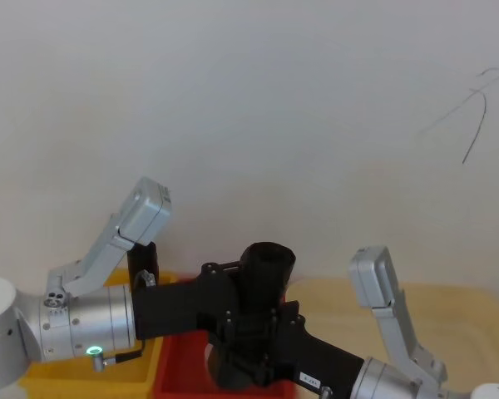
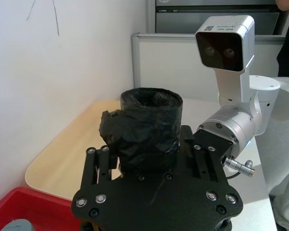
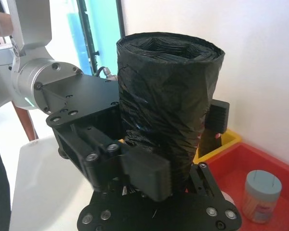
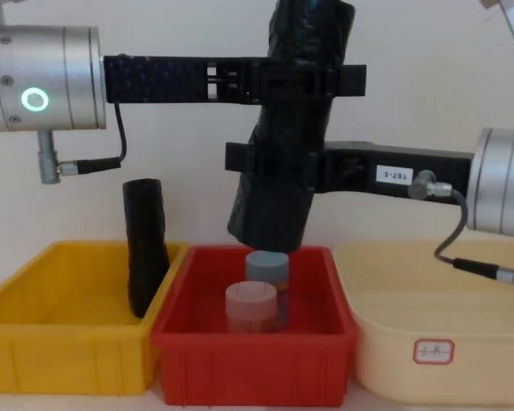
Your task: Pick up the garbage bag with the one hand and transfer it to the other hand.
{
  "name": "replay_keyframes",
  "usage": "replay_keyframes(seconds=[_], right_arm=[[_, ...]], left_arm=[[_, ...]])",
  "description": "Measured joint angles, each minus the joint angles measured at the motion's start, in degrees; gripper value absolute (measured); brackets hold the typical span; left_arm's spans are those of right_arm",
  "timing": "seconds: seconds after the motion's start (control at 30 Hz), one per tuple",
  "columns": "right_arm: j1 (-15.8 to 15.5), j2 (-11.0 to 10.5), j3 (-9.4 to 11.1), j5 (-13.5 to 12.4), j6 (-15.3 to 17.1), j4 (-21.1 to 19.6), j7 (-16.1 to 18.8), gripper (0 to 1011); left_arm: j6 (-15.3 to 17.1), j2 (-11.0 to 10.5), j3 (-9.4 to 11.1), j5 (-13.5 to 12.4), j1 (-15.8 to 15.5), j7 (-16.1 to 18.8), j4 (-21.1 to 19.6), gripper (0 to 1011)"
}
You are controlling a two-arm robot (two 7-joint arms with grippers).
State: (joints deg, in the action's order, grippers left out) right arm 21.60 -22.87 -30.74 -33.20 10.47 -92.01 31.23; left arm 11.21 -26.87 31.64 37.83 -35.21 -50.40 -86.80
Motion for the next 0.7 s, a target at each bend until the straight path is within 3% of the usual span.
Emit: replay_keyframes(seconds=[0.37, 0.7], right_arm=[[-1.1, -1.5, 1.0, -0.1, -0.4, -1.5, -1.7, 518], [-2.1, -4.0, 2.4, -0.1, -0.5, -3.4, -3.5, 518]], left_arm=[[0.0, -0.3, 0.0, 0.3, 0.1, 0.1, 0.0, 999], [0.0, -1.2, -0.7, 1.4, 0.4, 0.6, 0.2, 1001]])
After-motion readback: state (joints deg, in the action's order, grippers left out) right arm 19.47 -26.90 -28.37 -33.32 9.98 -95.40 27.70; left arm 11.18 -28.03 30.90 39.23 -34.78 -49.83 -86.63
